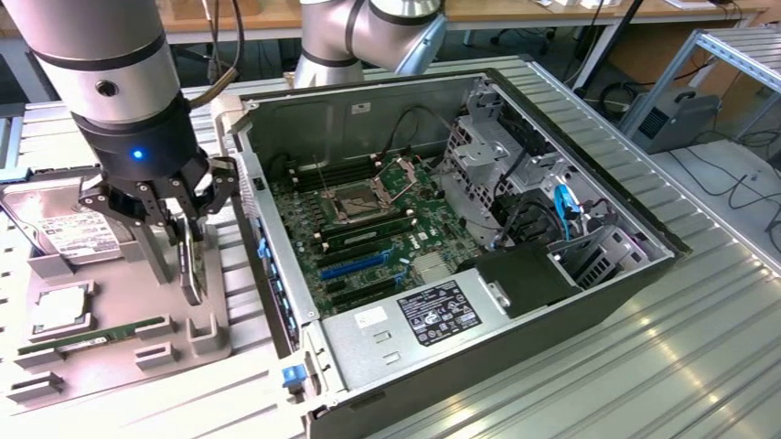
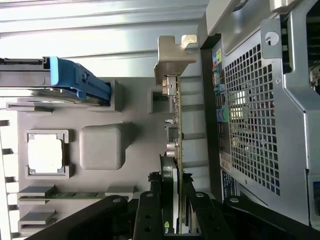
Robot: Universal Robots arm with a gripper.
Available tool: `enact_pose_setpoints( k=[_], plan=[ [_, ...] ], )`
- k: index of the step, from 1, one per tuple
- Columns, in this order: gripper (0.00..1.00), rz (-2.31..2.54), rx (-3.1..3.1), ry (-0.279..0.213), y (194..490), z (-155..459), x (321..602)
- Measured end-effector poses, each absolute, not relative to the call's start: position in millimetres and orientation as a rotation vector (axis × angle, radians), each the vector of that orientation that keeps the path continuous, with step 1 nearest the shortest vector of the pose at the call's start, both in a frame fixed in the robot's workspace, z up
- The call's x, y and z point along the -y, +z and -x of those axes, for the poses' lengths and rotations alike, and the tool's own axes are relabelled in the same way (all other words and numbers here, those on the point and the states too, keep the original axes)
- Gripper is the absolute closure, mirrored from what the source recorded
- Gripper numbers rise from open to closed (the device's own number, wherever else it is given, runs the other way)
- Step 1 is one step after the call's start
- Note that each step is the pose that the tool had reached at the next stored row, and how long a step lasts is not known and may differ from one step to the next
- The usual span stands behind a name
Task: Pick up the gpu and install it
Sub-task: 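Pick up the gpu and move the gpu toward the slot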
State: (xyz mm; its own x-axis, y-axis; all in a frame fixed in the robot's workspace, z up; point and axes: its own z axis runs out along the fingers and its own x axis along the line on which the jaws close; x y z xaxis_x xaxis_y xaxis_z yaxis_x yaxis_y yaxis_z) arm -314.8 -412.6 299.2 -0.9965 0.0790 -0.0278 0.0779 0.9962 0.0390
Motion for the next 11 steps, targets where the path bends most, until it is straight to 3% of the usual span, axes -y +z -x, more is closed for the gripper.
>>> enact_pose_setpoints(
  k=[11],
  plan=[
    [0.73, -0.122, -3.109, 0.059, 316, 315, 413]
  ],
)
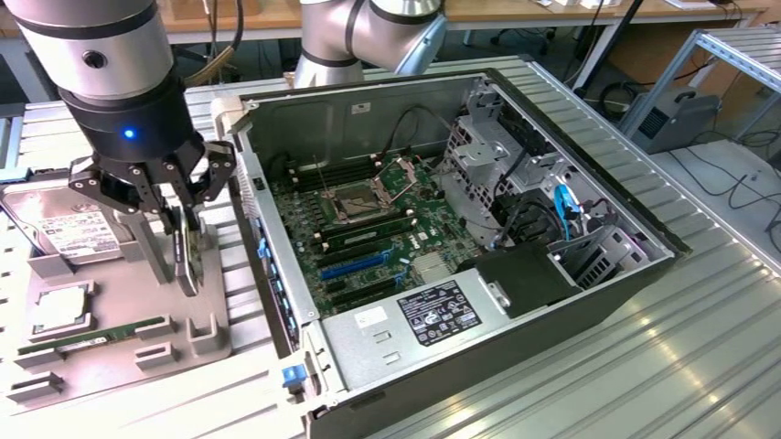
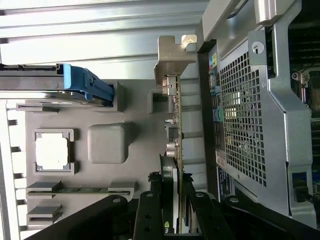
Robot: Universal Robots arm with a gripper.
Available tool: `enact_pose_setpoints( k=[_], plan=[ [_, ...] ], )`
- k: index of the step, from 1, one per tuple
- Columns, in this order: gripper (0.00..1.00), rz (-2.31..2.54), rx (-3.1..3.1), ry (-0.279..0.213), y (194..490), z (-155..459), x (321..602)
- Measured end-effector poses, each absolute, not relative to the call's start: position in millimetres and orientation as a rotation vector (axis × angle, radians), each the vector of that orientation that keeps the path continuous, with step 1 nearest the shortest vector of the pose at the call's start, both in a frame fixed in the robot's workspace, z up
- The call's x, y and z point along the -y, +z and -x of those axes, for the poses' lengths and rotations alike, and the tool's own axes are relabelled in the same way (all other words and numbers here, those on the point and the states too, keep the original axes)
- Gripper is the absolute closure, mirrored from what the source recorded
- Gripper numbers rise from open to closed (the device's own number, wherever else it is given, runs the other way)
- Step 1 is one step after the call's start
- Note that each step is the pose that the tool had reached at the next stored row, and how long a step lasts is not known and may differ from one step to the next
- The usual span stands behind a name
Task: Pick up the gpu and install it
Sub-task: 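Pick up the gpu and move the gpu toward the slot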
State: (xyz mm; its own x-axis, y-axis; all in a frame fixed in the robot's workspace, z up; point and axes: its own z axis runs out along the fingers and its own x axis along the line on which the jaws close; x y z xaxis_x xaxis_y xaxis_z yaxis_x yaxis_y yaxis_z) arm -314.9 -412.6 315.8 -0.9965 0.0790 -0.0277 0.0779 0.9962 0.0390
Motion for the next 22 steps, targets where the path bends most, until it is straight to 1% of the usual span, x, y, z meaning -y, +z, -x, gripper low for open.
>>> enact_pose_setpoints(
  k=[22],
  plan=[
    [0.73, -0.122, -3.109, 0.059, 338, 315, 413]
  ],
)
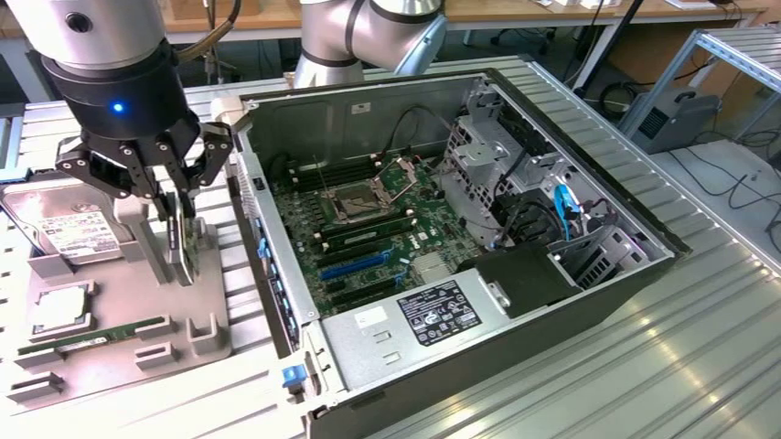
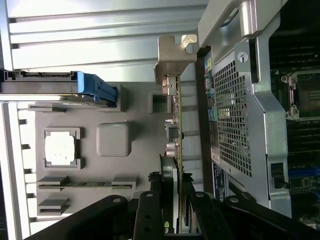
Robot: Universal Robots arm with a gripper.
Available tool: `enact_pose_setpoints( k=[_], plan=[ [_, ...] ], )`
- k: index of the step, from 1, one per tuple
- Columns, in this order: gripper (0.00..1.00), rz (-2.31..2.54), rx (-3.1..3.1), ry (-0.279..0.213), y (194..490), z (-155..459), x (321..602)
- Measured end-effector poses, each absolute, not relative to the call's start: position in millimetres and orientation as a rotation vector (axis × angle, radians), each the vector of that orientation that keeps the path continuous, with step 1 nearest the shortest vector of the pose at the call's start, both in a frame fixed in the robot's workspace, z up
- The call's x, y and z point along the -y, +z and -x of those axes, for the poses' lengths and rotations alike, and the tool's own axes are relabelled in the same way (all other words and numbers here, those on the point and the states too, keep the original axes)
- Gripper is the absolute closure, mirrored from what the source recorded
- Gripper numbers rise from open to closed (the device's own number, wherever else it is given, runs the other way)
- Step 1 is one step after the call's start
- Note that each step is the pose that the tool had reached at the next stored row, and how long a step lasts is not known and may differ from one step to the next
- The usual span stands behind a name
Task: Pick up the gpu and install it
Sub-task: 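Pick up the gpu and move the gpu toward the slot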
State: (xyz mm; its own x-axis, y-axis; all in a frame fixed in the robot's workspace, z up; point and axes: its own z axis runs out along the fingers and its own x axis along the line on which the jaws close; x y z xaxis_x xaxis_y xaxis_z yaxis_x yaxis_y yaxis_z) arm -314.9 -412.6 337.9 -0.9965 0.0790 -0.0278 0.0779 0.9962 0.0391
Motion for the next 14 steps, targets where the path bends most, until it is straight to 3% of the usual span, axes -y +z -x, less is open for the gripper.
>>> enact_pose_setpoints(
  k=[14],
  plan=[
    [0.73, -0.122, -3.109, 0.059, 349, 315, 413]
  ],
)
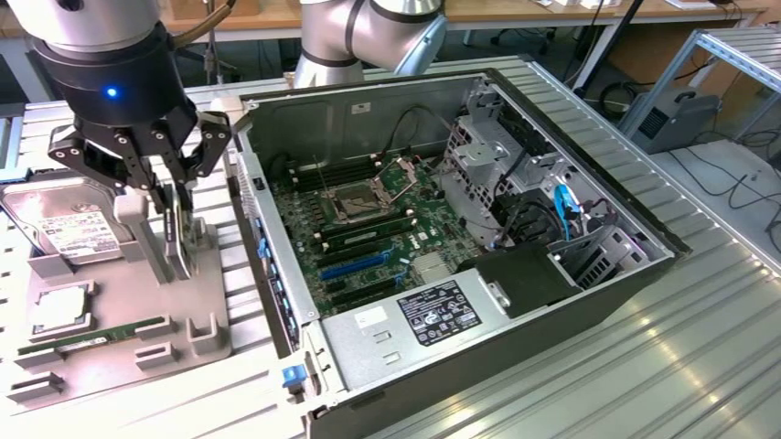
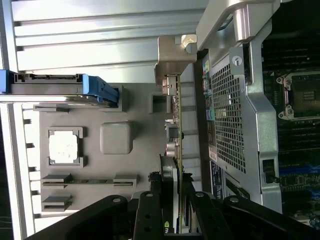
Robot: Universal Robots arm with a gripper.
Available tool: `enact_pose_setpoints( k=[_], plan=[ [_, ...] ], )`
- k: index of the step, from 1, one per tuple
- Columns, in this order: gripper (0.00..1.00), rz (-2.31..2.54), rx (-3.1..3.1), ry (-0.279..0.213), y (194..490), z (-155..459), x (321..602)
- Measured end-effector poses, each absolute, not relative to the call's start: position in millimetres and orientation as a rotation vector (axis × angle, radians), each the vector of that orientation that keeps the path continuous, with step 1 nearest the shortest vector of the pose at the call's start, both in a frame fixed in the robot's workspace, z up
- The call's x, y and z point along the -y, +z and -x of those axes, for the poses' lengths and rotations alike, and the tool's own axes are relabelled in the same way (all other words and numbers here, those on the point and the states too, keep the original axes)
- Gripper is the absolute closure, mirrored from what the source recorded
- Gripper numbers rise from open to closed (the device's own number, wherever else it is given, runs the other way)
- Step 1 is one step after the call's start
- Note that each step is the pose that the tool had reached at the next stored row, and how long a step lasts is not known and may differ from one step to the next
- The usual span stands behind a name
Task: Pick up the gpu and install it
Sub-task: 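Pick up the gpu and move the gpu toward the slot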
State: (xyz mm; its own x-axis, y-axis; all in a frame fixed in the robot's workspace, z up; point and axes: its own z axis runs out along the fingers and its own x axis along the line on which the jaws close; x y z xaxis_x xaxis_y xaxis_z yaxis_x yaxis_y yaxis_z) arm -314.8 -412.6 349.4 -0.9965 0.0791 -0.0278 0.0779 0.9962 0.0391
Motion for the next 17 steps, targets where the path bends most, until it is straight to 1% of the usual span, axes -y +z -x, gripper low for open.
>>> enact_pose_setpoints(
  k=[17],
  plan=[
    [0.73, -0.122, -3.109, 0.059, 363, 315, 413]
  ],
)
